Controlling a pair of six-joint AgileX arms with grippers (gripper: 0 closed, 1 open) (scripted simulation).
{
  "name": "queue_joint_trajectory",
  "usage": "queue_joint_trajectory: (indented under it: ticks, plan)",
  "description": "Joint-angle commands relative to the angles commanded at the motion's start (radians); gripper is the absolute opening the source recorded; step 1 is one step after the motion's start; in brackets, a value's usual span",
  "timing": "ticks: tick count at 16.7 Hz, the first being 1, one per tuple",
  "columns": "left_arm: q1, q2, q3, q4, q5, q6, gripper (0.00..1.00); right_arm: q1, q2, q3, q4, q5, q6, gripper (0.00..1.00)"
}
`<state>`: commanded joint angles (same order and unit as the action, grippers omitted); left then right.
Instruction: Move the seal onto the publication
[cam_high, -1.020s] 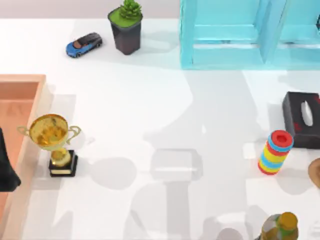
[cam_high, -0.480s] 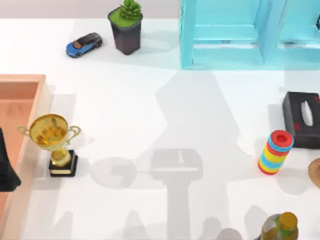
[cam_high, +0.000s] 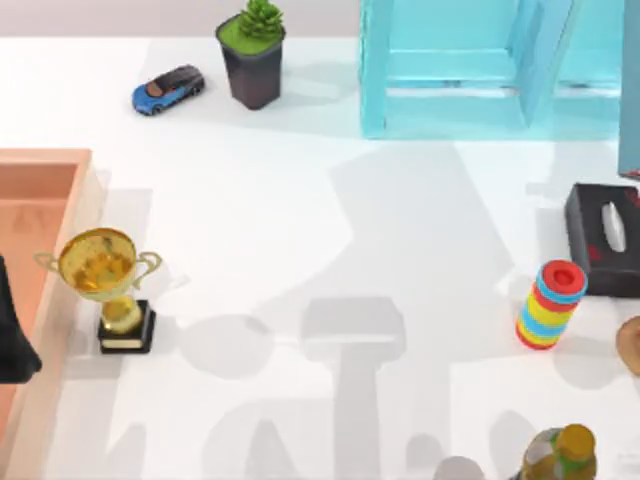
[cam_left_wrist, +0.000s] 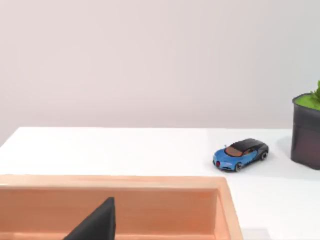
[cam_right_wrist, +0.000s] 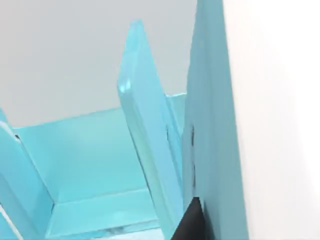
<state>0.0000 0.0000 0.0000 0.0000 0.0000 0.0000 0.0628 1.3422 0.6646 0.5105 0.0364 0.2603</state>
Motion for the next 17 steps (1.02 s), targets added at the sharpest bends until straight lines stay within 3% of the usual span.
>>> queue_joint_trajectory:
  ticks: [4, 12, 17]
  plan:
    - [0.000, 0.000, 0.000, 0.000, 0.000, 0.000, 1.00, 0.213, 0.137, 0.017, 0.024, 0.162, -0.310, 0.00]
    - [0.000, 0.000, 0.000, 0.000, 0.000, 0.000, 1.00, 0.664, 0.440, 0.132, 0.152, 0.462, -1.156, 0.00]
    - [0.000, 0.000, 0.000, 0.000, 0.000, 0.000, 1.00, 0.859, 0.562, 0.192, 0.219, 0.552, -1.478, 0.00]
